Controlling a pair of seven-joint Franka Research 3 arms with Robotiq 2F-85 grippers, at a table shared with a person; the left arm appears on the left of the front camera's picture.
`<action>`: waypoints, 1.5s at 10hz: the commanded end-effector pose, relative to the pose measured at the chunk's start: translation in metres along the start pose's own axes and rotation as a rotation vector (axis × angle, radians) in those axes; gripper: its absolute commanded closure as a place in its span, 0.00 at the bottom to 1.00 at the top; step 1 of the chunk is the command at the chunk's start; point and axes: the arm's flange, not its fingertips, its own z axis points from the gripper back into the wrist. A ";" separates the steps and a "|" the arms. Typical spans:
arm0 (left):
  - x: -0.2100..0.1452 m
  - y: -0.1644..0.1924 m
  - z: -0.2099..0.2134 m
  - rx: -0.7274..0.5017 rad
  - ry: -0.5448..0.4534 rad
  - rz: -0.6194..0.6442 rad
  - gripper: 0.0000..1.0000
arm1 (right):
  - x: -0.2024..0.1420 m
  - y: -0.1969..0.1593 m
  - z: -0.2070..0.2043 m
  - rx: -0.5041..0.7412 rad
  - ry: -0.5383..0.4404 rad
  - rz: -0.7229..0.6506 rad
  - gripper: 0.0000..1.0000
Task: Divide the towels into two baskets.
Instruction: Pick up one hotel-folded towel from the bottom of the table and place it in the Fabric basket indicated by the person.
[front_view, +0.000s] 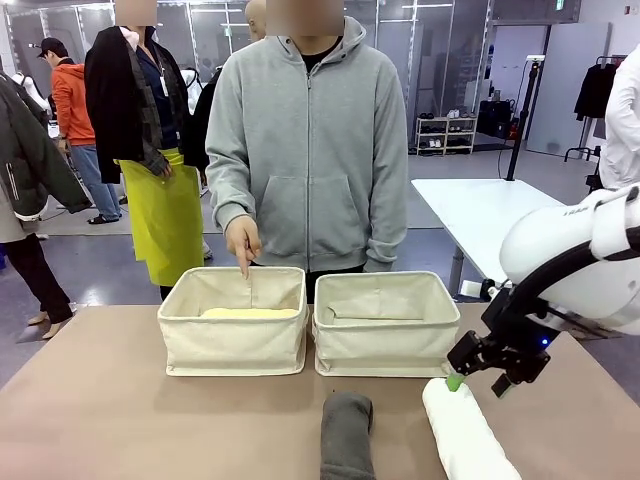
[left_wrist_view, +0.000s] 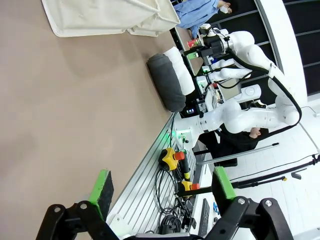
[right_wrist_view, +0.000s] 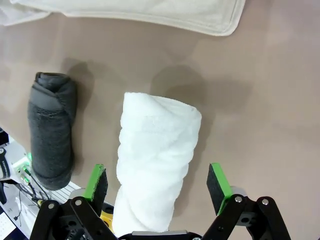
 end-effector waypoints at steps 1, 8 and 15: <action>-0.002 -0.005 0.003 0.008 0.004 -0.012 0.00 | -0.026 0.007 -0.023 -0.059 0.025 -0.017 0.00; -0.002 -0.005 0.003 0.008 0.004 -0.012 0.00 | -0.044 0.024 -0.075 -0.121 0.084 0.022 0.00; -0.002 -0.005 0.003 0.008 0.004 -0.012 0.00 | -0.050 0.025 -0.079 -0.155 0.068 0.073 0.59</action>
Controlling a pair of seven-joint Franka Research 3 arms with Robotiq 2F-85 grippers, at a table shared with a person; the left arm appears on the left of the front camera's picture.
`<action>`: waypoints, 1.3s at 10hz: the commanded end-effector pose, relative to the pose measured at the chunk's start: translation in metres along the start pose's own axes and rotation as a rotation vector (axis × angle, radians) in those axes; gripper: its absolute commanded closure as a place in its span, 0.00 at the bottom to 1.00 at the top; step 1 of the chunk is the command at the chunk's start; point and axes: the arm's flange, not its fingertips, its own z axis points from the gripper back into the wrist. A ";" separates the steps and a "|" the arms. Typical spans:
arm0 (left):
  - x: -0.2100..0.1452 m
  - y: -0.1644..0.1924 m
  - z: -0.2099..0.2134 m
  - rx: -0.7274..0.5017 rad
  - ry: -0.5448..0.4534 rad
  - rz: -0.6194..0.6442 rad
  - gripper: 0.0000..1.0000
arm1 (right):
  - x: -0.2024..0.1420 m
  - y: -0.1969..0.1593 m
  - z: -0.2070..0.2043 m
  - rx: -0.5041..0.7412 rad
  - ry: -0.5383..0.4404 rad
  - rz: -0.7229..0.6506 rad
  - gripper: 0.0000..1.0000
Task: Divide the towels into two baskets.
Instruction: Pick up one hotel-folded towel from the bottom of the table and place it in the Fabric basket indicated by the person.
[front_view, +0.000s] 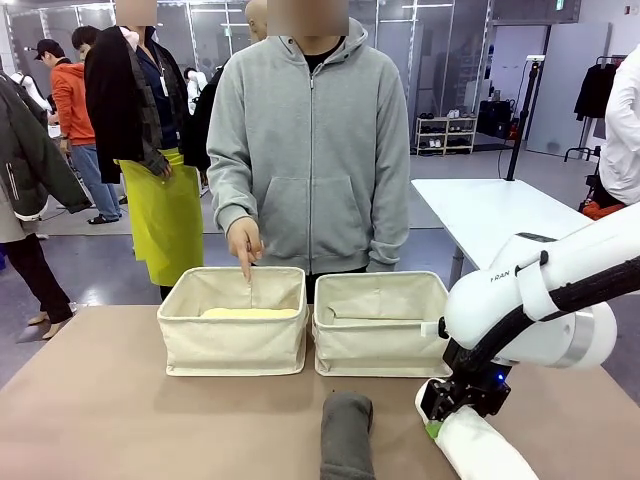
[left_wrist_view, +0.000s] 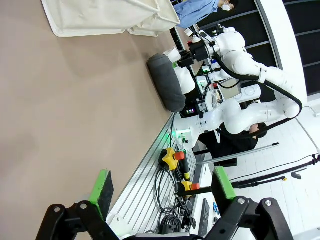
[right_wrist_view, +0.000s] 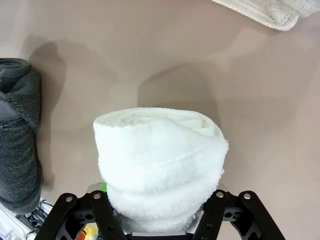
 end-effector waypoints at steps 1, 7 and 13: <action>-0.002 -0.005 0.003 0.008 0.003 -0.012 0.00 | -0.050 0.005 -0.004 -0.033 -0.022 -0.015 0.60; -0.002 -0.005 0.003 0.008 0.003 -0.012 0.00 | -0.028 0.047 0.111 -0.166 -0.128 0.338 0.80; -0.002 -0.005 0.003 0.008 0.003 -0.012 0.00 | -0.027 0.099 0.148 -0.153 0.050 1.131 0.80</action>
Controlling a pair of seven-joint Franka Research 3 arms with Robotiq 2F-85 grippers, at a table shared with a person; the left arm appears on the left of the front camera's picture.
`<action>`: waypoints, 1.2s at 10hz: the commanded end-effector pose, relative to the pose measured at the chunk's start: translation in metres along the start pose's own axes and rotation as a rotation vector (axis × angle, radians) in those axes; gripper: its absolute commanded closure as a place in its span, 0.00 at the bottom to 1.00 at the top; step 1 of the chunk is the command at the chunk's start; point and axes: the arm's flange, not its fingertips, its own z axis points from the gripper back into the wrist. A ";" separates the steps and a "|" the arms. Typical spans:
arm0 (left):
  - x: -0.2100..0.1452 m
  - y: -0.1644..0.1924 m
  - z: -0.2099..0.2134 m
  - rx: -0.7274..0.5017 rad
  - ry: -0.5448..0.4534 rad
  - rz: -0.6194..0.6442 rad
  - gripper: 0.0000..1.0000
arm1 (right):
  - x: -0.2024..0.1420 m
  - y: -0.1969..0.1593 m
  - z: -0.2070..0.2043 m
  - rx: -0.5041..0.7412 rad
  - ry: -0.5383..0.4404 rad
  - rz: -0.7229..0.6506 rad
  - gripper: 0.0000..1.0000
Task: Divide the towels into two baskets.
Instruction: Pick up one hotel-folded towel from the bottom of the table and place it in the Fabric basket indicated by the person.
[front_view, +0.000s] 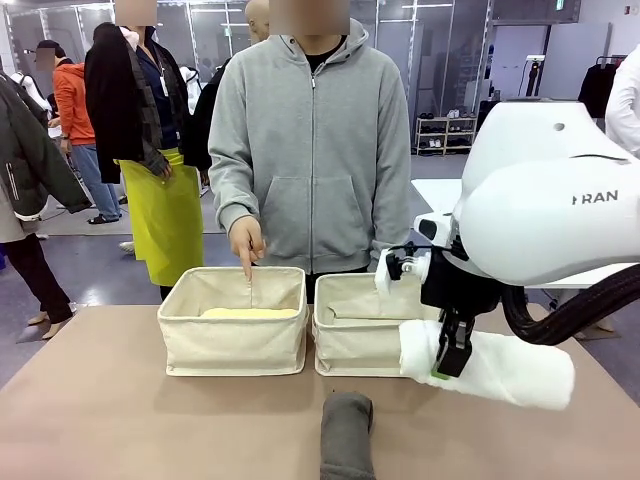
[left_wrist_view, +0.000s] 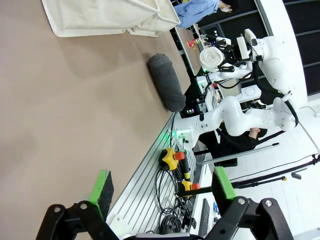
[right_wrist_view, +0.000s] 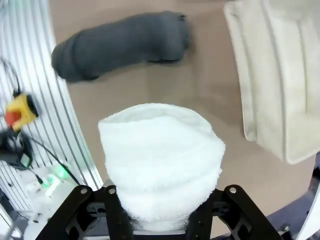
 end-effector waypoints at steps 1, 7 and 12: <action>-0.002 -0.004 0.003 0.007 0.003 -0.011 0.00 | -0.014 -0.002 0.000 0.006 -0.010 0.050 0.80; -0.002 -0.004 0.003 0.007 0.003 -0.011 0.00 | -0.005 -0.002 -0.003 0.010 0.001 0.028 0.65; -0.002 -0.004 0.003 0.007 0.003 -0.011 0.00 | 0.161 -0.056 0.027 -0.133 -0.162 0.305 0.65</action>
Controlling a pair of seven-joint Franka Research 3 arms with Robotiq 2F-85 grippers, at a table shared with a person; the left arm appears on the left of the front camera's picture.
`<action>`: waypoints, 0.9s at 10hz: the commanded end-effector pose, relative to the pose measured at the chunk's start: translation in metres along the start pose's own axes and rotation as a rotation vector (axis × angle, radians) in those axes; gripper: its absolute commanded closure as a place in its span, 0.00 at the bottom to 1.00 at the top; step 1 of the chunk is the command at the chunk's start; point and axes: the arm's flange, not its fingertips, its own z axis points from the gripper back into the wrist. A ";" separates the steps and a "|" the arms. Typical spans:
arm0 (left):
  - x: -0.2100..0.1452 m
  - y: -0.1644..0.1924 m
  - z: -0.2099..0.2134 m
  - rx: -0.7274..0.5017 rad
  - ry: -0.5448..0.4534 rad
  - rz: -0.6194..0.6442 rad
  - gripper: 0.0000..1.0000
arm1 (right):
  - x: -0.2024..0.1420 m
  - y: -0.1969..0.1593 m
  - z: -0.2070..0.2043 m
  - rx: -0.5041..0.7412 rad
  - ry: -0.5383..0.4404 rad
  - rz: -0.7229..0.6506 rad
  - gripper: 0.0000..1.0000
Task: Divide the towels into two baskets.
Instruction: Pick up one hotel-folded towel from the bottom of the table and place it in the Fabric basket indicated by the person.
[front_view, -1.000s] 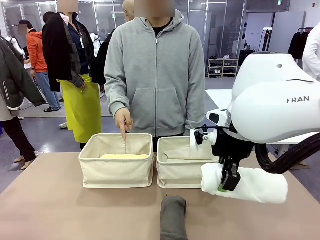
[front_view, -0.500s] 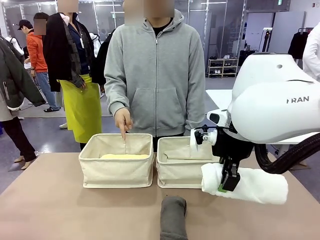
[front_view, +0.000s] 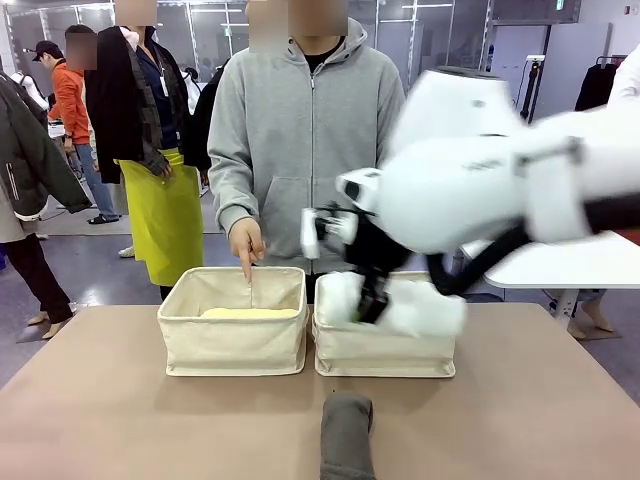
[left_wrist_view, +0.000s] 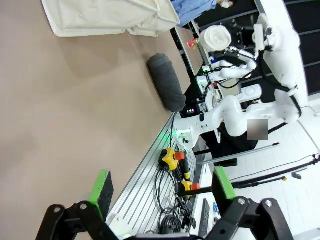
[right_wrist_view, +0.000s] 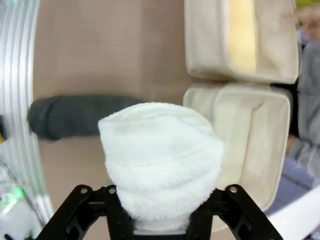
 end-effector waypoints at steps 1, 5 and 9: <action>-0.002 -0.004 0.003 0.007 0.003 -0.011 0.00 | 0.068 -0.048 -0.012 -0.002 0.025 0.095 0.65; -0.002 -0.004 0.003 0.007 0.003 -0.011 0.00 | 0.181 -0.118 -0.053 -0.052 0.055 0.222 0.65; -0.002 -0.004 0.003 0.007 0.003 -0.011 0.00 | 0.218 -0.153 -0.119 -0.059 0.024 0.184 0.65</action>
